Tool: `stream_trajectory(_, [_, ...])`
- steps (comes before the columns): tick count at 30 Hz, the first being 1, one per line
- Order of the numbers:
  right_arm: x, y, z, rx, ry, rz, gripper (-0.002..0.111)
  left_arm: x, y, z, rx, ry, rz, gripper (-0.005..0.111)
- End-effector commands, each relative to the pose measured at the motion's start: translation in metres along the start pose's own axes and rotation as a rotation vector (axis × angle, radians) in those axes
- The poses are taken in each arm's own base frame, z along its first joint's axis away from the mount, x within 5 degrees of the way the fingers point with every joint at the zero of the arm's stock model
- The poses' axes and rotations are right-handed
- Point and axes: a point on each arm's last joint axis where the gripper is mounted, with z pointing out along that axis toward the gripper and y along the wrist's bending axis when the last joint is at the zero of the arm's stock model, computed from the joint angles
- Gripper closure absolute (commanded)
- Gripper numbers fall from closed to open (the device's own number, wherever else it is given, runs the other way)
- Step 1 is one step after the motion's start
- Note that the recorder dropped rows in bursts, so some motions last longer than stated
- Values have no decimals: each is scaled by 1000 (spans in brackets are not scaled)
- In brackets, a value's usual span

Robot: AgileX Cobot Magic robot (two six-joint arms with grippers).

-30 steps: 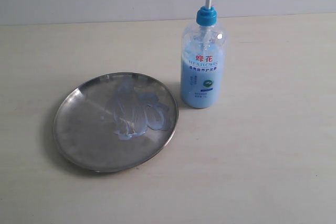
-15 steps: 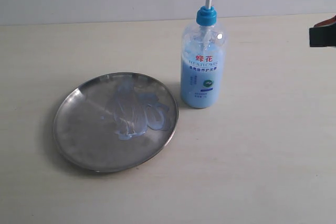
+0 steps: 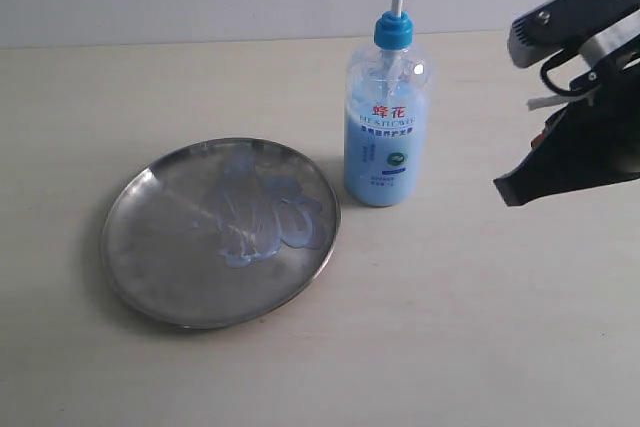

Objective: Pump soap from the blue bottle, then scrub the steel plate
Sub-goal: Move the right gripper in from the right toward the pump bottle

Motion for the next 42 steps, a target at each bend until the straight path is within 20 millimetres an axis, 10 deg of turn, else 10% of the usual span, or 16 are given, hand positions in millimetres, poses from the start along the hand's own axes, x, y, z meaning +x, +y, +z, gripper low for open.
stream_trajectory(1, [-4,18,11,41,30,-22,108,0,0,0,-1,-7,-5,107])
stream_trajectory(17, [11,47,49,-79,-190,154,108,0,0,0,-1,-7,-5,107])
stream_trajectory(42, [-2,79,36,-451,-188,90,108,0,0,0,-1,-7,-5,107])
